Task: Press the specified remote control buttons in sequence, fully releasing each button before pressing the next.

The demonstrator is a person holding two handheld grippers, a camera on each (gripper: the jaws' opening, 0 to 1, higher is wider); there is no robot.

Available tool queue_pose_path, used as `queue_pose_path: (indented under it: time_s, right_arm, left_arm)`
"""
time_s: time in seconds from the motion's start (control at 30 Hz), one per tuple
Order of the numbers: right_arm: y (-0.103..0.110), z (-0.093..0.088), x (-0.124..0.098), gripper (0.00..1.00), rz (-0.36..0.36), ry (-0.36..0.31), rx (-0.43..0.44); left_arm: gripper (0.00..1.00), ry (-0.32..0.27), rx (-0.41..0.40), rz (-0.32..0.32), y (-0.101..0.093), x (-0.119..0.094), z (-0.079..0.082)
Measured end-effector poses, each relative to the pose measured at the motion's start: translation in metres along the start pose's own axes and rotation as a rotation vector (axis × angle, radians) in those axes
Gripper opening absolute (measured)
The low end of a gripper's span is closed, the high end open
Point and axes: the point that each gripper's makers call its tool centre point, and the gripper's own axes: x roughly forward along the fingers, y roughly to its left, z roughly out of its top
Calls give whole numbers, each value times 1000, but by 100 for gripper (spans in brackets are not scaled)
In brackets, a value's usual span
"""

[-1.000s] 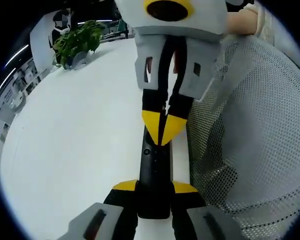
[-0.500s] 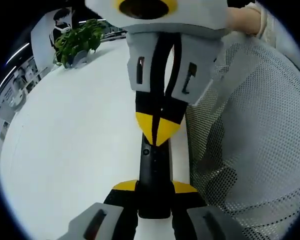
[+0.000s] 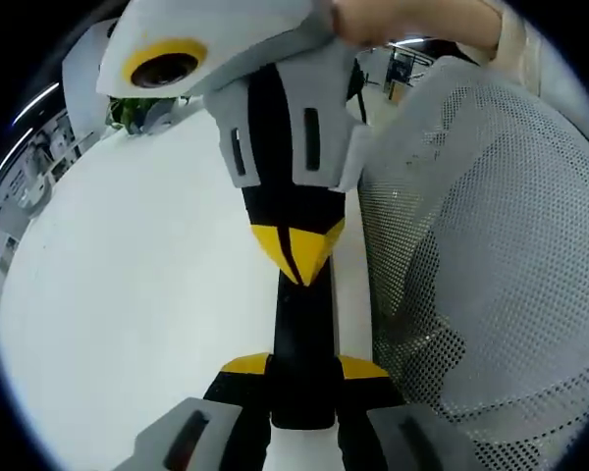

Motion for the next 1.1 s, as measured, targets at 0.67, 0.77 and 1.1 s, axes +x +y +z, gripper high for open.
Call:
queue_pose_path:
  time_s: [0.67, 0.77, 1.1]
  right_arm:
    - [-8, -3, -1, 0, -74, 146, 70]
    - [-10, -3, 0, 0, -92, 168, 111]
    - [-10, -4, -1, 0, -87, 187, 186]
  left_arm:
    - [24, -6, -11, -4, 0, -1, 1]
    - [24, -8, -14, -4, 1, -1, 1]
    - [24, -9, -16, -4, 0, 0, 1]
